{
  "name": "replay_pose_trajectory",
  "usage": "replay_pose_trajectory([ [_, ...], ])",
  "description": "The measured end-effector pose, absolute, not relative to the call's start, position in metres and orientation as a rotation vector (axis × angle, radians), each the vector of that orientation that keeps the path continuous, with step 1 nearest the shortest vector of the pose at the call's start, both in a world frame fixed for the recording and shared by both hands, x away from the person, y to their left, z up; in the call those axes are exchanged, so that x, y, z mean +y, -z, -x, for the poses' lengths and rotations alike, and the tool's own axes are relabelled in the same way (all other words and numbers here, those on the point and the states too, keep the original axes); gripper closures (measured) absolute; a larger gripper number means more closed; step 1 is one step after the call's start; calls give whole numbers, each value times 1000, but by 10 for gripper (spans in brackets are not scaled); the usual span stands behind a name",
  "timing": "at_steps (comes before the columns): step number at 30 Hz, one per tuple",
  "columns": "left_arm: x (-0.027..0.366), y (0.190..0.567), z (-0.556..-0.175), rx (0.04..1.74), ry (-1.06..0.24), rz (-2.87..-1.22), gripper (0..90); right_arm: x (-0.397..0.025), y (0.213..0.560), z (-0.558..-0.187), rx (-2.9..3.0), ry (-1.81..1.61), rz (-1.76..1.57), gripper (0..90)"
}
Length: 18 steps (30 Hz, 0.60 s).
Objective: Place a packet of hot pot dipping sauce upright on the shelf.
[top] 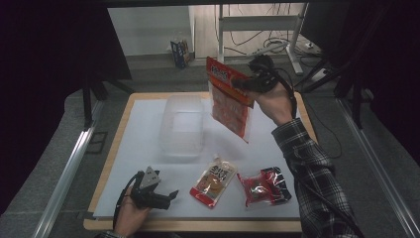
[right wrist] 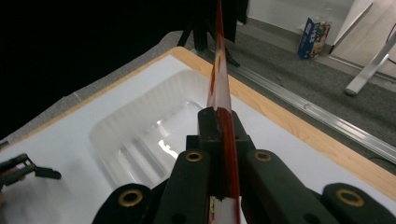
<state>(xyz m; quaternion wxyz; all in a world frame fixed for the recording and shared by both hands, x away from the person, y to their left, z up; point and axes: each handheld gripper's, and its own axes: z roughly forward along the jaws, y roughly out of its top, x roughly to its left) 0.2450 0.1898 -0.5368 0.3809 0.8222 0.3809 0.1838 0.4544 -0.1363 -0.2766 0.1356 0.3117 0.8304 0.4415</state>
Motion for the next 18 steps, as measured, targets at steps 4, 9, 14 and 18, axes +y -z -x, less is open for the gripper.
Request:
replay_pose_trajectory([
  [4, 190, 537, -245, 970, -469, -2100, 34, -120, 271, -459, 2404, -1290, -893, 884],
  [9, 189, 537, -245, 967, -464, -2101, 35, -105, 269, -464, 2402, -1303, -889, 885],
  [14, 187, 537, -244, 958, -460, -2106, 38, -87, 269, -472, 2402, -1314, -892, 885],
  [18, 186, 537, -244, 951, -457, -2110, 38, -72, 270, -479, 2397, -1322, -896, 884],
])
